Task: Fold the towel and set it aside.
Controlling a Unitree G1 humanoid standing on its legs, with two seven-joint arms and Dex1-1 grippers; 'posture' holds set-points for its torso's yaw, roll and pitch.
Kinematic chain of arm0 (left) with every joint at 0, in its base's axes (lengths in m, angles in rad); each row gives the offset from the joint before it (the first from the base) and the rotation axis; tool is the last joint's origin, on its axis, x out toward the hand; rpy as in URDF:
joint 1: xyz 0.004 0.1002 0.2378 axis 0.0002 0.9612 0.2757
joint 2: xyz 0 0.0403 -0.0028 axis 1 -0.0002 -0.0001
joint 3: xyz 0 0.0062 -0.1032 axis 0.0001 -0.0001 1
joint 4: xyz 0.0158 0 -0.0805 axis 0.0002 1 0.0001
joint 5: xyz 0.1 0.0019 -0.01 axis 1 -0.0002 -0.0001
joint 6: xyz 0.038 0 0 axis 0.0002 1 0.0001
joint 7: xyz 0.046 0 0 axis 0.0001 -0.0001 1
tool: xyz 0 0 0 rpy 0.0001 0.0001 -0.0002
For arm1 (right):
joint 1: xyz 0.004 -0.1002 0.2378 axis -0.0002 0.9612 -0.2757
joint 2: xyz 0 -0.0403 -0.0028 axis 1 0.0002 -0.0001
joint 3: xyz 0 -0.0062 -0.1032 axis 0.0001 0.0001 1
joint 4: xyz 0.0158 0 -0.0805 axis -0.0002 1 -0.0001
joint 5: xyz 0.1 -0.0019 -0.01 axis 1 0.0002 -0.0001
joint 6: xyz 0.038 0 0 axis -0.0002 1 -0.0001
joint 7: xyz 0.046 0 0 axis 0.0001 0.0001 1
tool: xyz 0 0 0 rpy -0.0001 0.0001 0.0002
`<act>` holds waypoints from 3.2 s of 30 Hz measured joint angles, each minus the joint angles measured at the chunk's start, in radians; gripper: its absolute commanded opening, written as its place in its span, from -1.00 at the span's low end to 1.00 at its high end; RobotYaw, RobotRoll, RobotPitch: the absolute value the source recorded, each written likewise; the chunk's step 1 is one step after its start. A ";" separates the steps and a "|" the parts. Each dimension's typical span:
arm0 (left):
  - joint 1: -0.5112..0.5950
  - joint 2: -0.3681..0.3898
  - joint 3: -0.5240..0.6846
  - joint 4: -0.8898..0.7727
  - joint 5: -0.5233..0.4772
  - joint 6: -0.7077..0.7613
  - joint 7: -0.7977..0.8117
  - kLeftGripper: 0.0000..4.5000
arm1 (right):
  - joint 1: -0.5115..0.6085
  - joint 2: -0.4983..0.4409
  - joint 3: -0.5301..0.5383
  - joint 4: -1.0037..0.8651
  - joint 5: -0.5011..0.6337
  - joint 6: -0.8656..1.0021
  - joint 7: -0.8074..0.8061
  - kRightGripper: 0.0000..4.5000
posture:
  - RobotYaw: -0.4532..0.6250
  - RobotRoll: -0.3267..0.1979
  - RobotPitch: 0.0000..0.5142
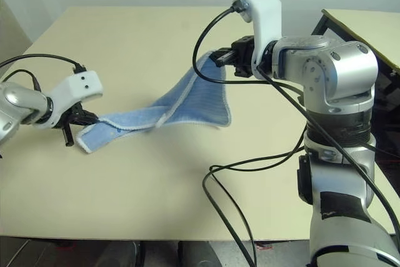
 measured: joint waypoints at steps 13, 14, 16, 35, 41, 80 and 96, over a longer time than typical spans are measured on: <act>-0.285 -0.053 0.133 0.746 0.106 -0.569 -0.083 -0.99 | 0.104 -0.229 0.056 0.145 -0.162 -0.539 0.326 -1.00 | -0.18 0.25 -0.87; -0.306 -0.067 0.139 0.785 0.111 -0.599 -0.083 -0.99 | 0.091 -0.223 0.060 0.163 -0.178 -0.565 0.327 -1.00 | -0.18 0.25 -0.87; -0.342 -0.086 0.155 0.858 0.123 -0.652 -0.079 -0.99 | 0.054 -0.203 0.065 0.195 -0.210 -0.608 0.325 -1.00 | -0.18 0.25 -0.87; -0.404 -0.046 0.156 1.054 0.245 -0.849 -0.423 -0.99 | 0.018 -0.213 0.048 0.211 -0.185 -0.582 0.509 -1.00 | -0.21 0.25 -0.86; -0.266 0.105 0.052 0.802 0.119 -0.639 -0.539 -0.99 | -0.018 -0.297 0.050 0.086 -0.037 -0.288 0.652 -1.00 | -0.17 0.25 -0.85; -0.262 -0.157 0.080 1.316 0.386 -1.294 -0.039 -0.99 | 0.340 0.013 0.109 0.436 -0.443 -1.257 0.208 -1.00 | -0.18 0.25 -0.64; 0.483 0.018 0.241 0.373 0.110 -0.906 -0.316 -0.99 | 0.722 -0.186 0.057 0.081 -0.403 -1.252 0.399 -1.00 | -0.12 0.25 -0.62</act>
